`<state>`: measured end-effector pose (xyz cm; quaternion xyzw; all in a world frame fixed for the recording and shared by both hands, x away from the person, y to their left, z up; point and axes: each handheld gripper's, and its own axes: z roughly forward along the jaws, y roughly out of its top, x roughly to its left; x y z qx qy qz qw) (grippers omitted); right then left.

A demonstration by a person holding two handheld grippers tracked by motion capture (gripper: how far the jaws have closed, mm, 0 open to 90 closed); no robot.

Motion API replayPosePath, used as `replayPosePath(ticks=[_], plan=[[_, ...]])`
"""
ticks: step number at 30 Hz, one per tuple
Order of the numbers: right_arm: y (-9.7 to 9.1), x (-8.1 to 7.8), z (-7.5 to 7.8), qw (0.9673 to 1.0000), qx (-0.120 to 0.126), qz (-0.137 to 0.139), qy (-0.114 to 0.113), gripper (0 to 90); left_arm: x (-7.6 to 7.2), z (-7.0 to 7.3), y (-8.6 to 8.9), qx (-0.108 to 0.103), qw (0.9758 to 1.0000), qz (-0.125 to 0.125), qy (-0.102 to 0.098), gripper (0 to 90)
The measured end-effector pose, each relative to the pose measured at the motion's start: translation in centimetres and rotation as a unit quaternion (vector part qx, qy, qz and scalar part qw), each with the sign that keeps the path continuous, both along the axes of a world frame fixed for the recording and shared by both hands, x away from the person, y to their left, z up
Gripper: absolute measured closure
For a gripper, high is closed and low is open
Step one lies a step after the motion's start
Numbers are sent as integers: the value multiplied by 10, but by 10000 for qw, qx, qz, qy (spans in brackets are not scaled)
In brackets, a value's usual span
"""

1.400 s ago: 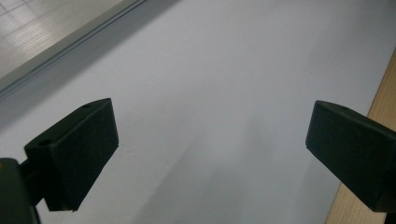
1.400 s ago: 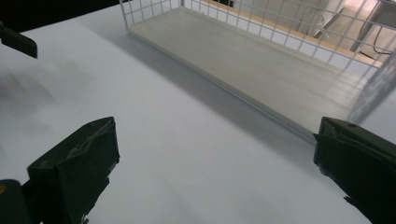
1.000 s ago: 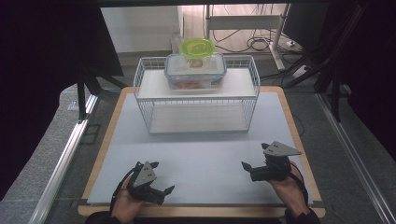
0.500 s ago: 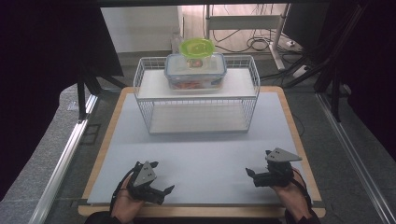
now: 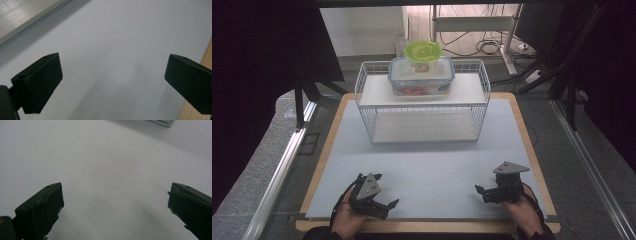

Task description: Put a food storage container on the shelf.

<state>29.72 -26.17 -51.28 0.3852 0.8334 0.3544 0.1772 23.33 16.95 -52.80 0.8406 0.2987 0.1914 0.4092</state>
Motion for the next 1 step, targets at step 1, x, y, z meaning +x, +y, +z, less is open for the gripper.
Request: replayPosePath(ticks=[1], plan=[[-1, 0, 0, 10000, 6, -5, 9, 0, 0, 0, 0, 5, 10000, 0, 2, 17]])
